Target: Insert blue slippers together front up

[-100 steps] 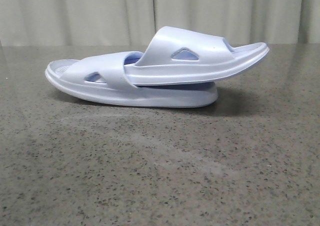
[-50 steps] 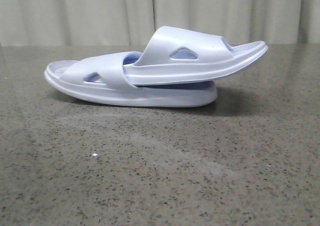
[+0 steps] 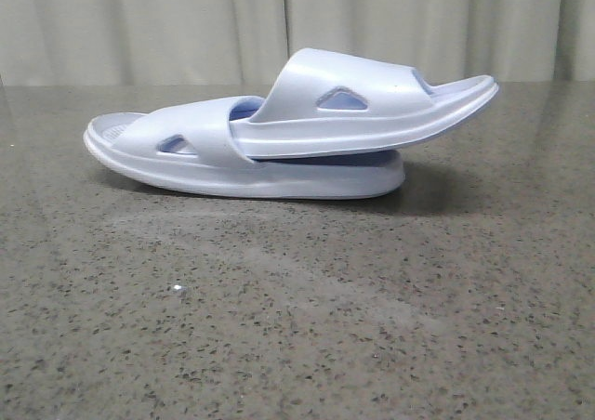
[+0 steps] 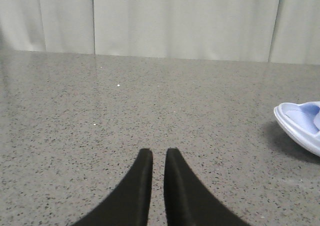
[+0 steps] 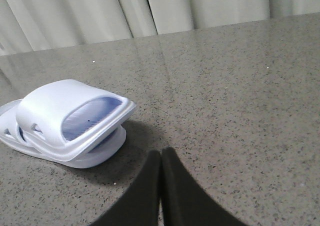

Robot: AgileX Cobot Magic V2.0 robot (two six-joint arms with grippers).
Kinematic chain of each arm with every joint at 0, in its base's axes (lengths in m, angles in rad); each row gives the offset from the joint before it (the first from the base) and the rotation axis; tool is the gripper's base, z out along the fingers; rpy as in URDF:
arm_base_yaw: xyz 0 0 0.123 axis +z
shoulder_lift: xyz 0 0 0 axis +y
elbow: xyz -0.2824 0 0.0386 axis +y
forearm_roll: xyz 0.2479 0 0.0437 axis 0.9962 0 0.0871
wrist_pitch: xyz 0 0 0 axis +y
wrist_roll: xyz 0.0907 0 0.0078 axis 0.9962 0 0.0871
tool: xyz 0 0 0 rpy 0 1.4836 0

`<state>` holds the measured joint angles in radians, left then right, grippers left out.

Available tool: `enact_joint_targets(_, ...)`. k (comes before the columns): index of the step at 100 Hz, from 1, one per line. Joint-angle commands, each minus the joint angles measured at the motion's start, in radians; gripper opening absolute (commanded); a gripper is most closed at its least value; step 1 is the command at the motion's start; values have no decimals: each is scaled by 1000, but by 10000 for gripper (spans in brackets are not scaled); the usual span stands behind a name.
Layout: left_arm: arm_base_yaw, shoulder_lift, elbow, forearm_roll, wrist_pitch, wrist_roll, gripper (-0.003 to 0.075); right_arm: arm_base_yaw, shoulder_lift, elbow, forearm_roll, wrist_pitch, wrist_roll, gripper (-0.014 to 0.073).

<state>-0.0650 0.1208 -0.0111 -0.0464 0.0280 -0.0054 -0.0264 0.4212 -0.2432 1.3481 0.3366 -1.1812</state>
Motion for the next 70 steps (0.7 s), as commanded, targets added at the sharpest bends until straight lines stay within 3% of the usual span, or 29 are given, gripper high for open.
enact_joint_targets(1, -13, 6, 12, 33, -150, -49, 15, 1, 4, -29, 27, -8, -15, -85)
enact_joint_targets(70, -13, 4, 24, 35, -114, -8, 15, 1, 4, -29, 27, -8, -15, -85)
